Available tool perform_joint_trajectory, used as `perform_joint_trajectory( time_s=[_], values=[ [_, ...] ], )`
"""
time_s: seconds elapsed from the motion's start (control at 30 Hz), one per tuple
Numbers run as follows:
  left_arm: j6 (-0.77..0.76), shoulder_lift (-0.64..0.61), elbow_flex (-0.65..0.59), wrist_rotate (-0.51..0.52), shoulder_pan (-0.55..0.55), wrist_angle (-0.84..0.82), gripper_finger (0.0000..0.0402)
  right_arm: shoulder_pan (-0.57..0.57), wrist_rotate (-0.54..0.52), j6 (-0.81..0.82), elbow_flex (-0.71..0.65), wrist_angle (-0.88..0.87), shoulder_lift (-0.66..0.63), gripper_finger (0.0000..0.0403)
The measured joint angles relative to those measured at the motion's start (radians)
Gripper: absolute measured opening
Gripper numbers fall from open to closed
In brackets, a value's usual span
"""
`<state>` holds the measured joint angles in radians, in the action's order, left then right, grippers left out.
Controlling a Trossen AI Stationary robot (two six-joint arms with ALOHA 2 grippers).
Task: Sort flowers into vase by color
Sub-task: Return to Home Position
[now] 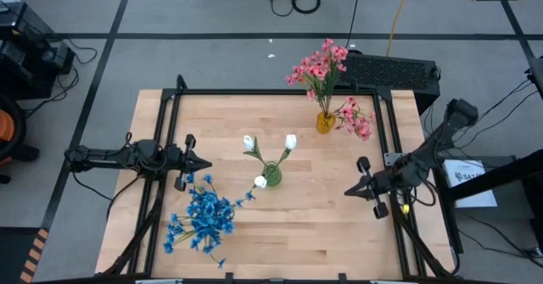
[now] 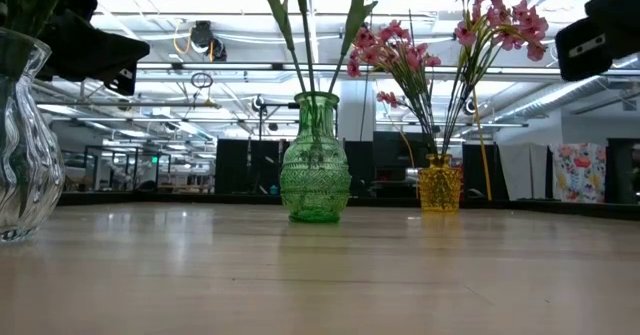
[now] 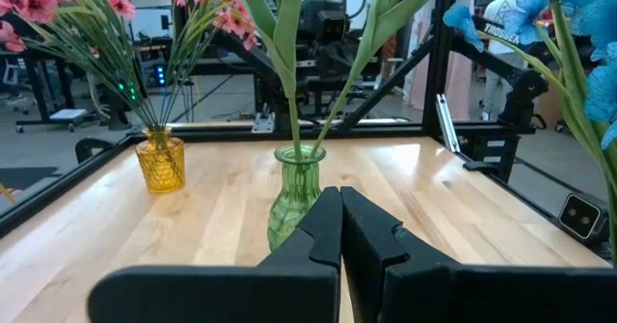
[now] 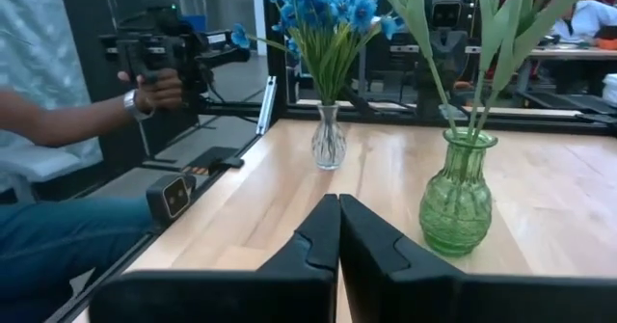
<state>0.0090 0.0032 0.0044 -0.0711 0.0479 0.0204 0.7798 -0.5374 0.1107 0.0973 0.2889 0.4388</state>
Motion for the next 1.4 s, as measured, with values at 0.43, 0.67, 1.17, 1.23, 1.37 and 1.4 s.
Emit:
perform_joint_trajectory(
  time_s=[0.43, 0.67, 1.17, 1.23, 1.37, 1.4],
  values=[
    [0.005, 0.0, 0.0, 0.0, 0.0, 0.0, 0.0004, -0.195, 0.178, -0.017, -0.083, 0.103, -0.024, 0.0],
    [-0.001, 0.0, 0.0, 0.0, 0.0, 0.0, 0.0004, -0.331, 0.303, -0.063, -0.083, 0.109, -0.069, 0.0],
    [-0.003, 0.0, 0.0, 0.0, 0.0, 0.0, 0.0004, -0.457, 0.398, -0.064, -0.083, -0.114, -0.302, 0.0],
    [-0.003, 0.0, 0.0, 0.0, 0.0, 0.0, 0.0004, -0.473, 0.439, -0.067, -0.083, -0.14, -0.337, 0.0],
    [-0.003, 0.0, 0.0, 0.0, 0.0, 0.0, 0.0004, -0.512, 0.44, -0.071, -0.083, -0.203, -0.39, 0.0],
    [-0.003, 0.0, 0.0, 0.0, 0.0, 0.0, 0.0004, -0.525, 0.441, -0.076, -0.083, -0.207, -0.399, 0.0]
  ],
)
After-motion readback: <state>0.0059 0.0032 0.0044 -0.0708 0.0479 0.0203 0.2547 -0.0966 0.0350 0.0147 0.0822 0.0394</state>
